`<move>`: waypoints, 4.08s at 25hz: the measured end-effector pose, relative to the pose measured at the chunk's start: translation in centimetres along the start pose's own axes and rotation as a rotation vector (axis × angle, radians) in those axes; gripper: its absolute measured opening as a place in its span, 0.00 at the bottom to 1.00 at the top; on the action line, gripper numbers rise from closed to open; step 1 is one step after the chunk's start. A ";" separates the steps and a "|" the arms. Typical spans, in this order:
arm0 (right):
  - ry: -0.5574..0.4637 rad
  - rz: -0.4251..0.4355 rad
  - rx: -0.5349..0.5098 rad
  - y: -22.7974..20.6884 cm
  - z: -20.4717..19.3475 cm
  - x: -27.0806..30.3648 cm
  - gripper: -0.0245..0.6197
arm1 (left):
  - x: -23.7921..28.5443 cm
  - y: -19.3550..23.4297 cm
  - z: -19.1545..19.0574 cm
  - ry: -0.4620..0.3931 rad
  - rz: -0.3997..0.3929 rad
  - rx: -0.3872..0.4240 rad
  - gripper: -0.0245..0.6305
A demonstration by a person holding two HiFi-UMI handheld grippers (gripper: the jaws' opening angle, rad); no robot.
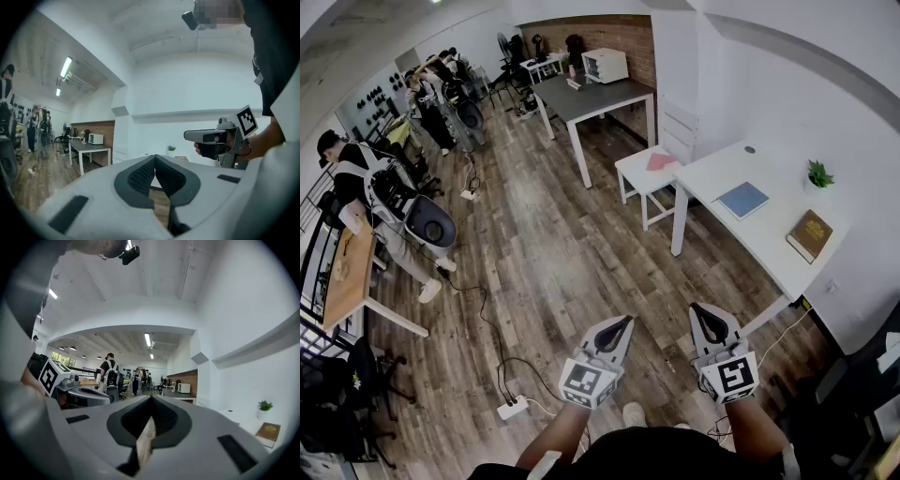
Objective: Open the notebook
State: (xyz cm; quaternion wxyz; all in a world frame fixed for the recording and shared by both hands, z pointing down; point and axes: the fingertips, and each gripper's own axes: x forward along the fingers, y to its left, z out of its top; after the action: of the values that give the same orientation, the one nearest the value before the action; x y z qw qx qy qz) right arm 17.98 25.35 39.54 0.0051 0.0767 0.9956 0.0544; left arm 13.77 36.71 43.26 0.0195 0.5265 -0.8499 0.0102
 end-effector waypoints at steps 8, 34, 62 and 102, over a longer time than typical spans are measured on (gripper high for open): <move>-0.001 0.000 -0.006 0.5 0.2 -2.1 0.04 | -0.3 -2.4 -0.2 0.010 -0.011 -0.004 0.05; -0.041 -0.010 0.028 -7.4 -0.5 8.3 0.04 | 11.0 6.3 0.6 0.013 -0.052 0.087 0.04; -0.006 -0.094 0.053 -31.4 -4.5 17.6 0.04 | 37.3 8.4 1.7 0.051 -0.141 0.112 0.04; 0.184 -0.764 0.114 -53.4 -12.3 27.1 0.04 | 69.1 9.7 -4.1 0.138 -0.920 0.239 0.05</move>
State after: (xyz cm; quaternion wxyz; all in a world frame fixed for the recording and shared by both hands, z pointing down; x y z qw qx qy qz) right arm -17.13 -24.28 45.89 -0.0685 -0.3041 0.9502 0.0000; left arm -25.61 -20.66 50.39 0.0175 0.8447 -0.5181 0.1330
